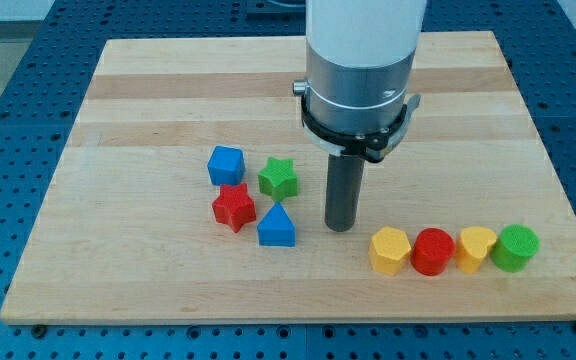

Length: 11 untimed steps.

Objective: Place your hand in between the red circle and the yellow hexagon

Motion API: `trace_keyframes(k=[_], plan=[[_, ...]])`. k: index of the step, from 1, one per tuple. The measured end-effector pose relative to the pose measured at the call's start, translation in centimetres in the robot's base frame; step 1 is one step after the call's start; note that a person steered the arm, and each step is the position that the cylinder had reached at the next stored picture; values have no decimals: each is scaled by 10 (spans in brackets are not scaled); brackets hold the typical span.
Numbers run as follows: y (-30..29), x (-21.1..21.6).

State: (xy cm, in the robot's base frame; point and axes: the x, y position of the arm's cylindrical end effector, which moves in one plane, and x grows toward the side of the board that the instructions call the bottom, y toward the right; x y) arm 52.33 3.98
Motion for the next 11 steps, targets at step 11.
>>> trace_keyframes(k=[11], plan=[[71, 48]])
